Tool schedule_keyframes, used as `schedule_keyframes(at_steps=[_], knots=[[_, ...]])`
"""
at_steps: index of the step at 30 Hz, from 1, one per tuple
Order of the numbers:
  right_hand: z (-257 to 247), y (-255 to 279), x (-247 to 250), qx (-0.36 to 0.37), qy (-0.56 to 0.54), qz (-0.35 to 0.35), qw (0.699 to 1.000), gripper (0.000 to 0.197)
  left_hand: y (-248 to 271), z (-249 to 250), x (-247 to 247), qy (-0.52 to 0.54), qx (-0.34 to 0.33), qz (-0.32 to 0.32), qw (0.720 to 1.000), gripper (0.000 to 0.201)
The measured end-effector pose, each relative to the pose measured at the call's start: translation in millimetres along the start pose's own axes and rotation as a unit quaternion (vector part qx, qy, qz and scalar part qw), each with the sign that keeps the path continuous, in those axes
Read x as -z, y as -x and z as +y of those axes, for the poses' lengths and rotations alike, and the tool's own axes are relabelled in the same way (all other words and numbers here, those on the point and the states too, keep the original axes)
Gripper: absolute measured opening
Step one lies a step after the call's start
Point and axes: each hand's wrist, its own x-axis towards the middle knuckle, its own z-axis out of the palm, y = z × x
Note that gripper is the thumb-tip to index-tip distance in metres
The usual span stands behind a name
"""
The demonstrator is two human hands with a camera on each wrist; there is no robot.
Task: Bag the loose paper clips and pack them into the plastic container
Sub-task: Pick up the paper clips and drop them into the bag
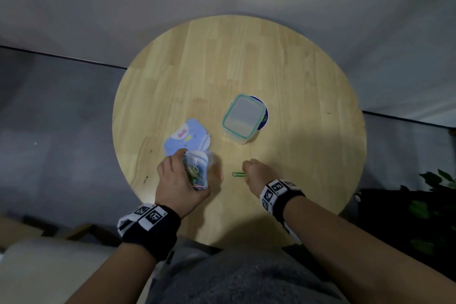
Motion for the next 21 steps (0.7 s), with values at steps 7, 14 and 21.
schedule_keyframes(at_steps=[7, 14, 21], knots=[[3.5, 1.0, -10.8, -0.033, -0.007, -0.010, 0.999, 0.016, -5.7, -2.1, 4.3, 0.004, -0.001, -0.007, 1.000, 0.095], [0.6, -2.0, -6.1, -0.076, -0.213, 0.062, 0.972, 0.004, -9.8, -0.1, 2.1, 0.002, 0.005, -0.011, 1.000, 0.096], [-13.8, -17.3, -3.5, -0.076, -0.073, 0.003, 0.994, 0.017, -13.7, 3.6, -0.3, 0.003, 0.002, -0.012, 1.000, 0.095]])
